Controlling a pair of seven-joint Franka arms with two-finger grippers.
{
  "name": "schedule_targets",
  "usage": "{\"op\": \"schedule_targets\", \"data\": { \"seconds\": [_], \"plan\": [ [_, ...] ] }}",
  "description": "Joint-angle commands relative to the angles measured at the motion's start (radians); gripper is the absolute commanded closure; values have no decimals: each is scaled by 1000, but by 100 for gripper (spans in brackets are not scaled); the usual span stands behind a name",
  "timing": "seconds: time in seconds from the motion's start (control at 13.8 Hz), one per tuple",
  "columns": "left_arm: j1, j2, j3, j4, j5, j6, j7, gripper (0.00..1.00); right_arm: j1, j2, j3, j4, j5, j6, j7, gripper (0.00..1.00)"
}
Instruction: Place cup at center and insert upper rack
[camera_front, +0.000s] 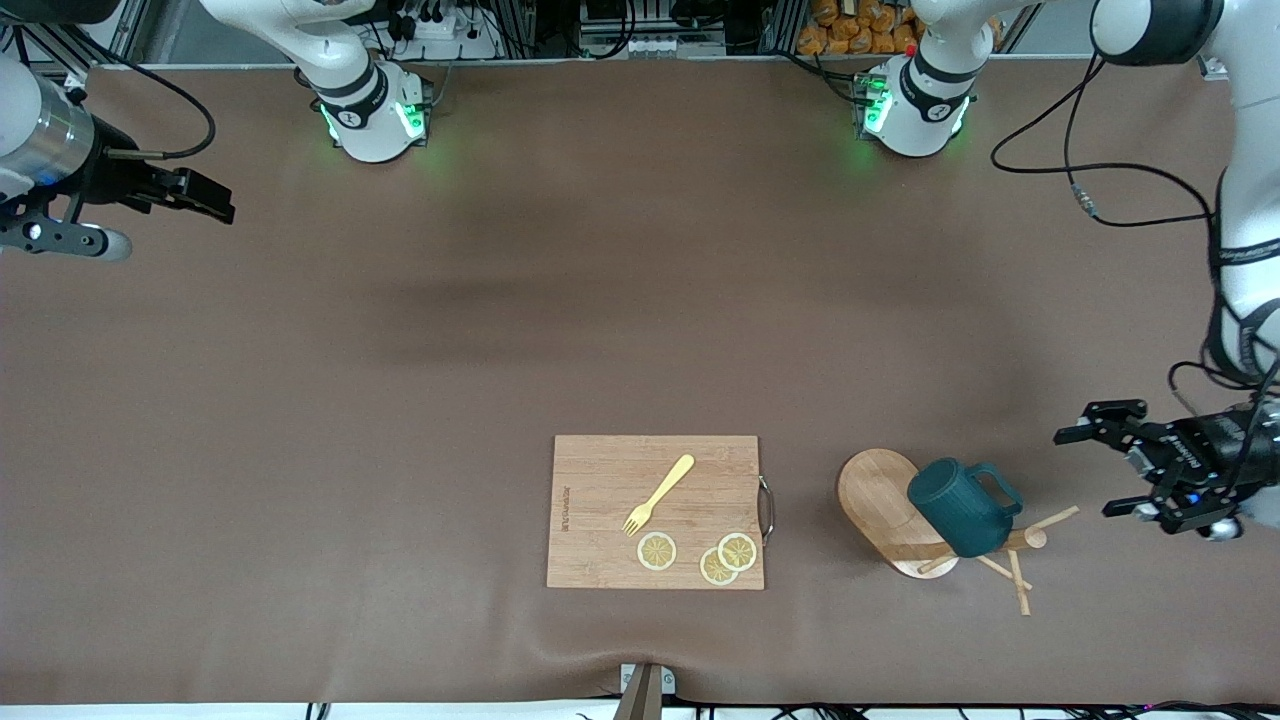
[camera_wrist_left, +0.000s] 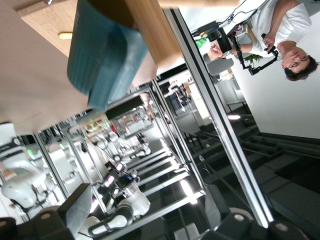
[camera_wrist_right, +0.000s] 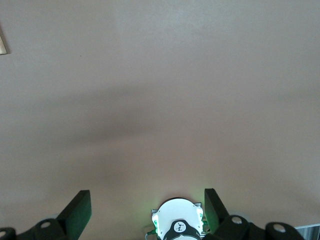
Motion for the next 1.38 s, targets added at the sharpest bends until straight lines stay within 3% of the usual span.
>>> {"op": "schedule_targets", "data": {
  "seconds": [0.0, 0.36, 0.87, 1.01, 1.23, 1.3],
  "plan": [
    [14, -88, -5, -29, 102, 3, -18, 0, 5, -7, 2, -5, -16, -5, 12, 0],
    [14, -214, -10, -33, 321, -15, -9, 0, 5, -6, 2, -6, -16, -3, 11, 0],
    [5, -375, -50, -29, 827, -11, 190, 0, 5, -7, 2, -20, -16, 12, 11, 0],
    [-3, -397, -94, -29, 994, -6, 207, 0, 5, -7, 2, -22, -16, 14, 11, 0],
    [-2, -458, -232, -38, 1345, -11, 236, 0, 5, -7, 2, -22, -16, 14, 11, 0],
    [-2, -464, -259, -42, 1414, -17, 239, 0, 5, -7, 2, -20, -16, 14, 11, 0]
  ]
}}
